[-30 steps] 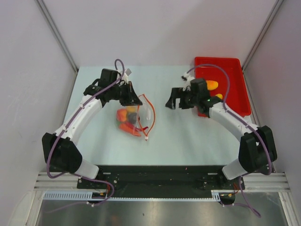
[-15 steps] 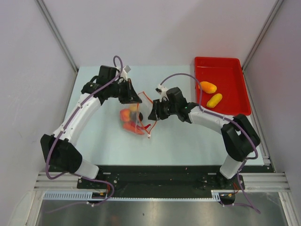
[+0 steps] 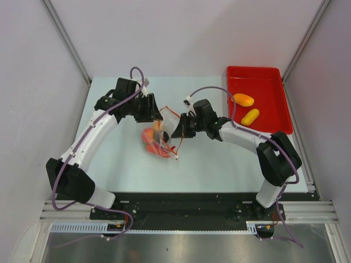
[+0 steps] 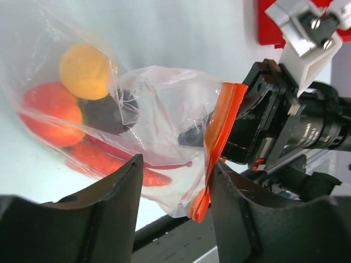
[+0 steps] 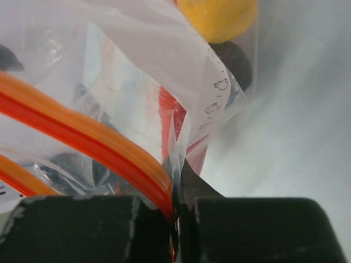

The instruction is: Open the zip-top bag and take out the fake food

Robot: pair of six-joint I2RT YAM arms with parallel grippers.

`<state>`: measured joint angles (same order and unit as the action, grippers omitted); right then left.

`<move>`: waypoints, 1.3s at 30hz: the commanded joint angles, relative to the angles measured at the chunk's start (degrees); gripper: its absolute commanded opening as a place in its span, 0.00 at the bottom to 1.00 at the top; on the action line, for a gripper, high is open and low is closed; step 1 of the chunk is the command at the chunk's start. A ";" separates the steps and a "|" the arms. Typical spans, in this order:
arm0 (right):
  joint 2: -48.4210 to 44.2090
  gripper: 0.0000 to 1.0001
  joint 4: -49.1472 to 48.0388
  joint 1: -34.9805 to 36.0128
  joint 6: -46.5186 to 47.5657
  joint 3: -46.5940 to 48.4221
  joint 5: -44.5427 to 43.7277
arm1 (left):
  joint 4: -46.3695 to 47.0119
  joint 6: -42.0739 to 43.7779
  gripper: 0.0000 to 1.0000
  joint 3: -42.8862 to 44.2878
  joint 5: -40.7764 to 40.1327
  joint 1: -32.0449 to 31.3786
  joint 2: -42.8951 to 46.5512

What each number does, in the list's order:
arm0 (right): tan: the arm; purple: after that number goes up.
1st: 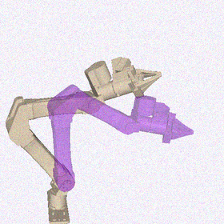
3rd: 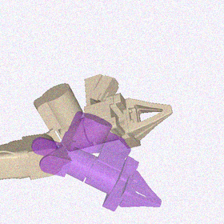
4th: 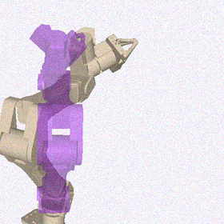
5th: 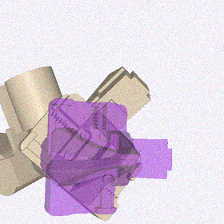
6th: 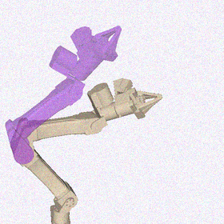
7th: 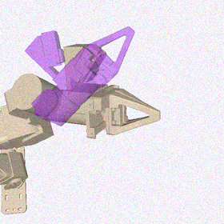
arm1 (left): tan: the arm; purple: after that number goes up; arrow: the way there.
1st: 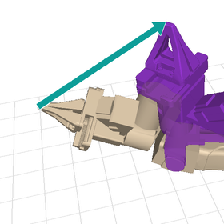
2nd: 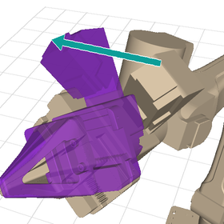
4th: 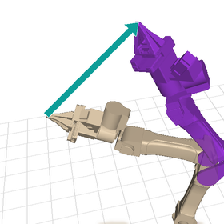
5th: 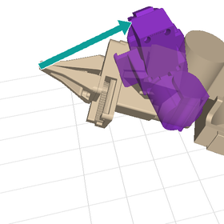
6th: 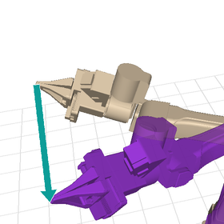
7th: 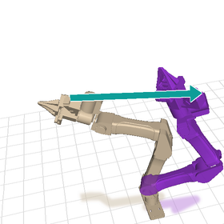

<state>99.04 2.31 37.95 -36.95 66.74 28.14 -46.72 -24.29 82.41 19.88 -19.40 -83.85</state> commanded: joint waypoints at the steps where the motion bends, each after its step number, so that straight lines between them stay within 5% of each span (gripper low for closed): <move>1: -1.05 0.04 1.21 -0.25 -3.92 4.19 1.74 | 0.13 1.45 0.56 -2.25 -4.23 -2.48 4.31; 16: -3.51 0.04 1.91 -0.16 -6.55 3.13 2.53 | 4.17 -4.80 0.62 -11.39 -8.98 -9.69 10.47; 20: -4.21 0.05 1.91 -0.16 -7.00 3.13 2.36 | 6.20 -5.24 0.50 -12.10 -9.16 -9.69 8.63; 24: -4.74 0.08 2.17 0.10 -6.73 2.69 2.18 | 5.24 -4.01 0.26 -10.61 -9.77 -9.61 6.51; 27: -4.83 0.18 3.84 -0.07 -4.37 2.87 1.66 | 4.54 -2.60 0.00 -9.03 -9.33 -9.34 5.72; 36: -9.21 0.68 24.84 -1.13 20.41 8.76 -7.31 | 3.48 -1.19 0.00 -5.95 -7.14 -9.17 6.07; 39: -12.38 0.68 28.53 -1.74 24.72 9.72 -9.24 | 3.56 -1.20 0.00 -5.07 -6.17 -9.17 5.90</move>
<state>93.23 23.38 36.84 -23.29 72.51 22.94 -43.94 -26.81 74.08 11.73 -28.84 -78.48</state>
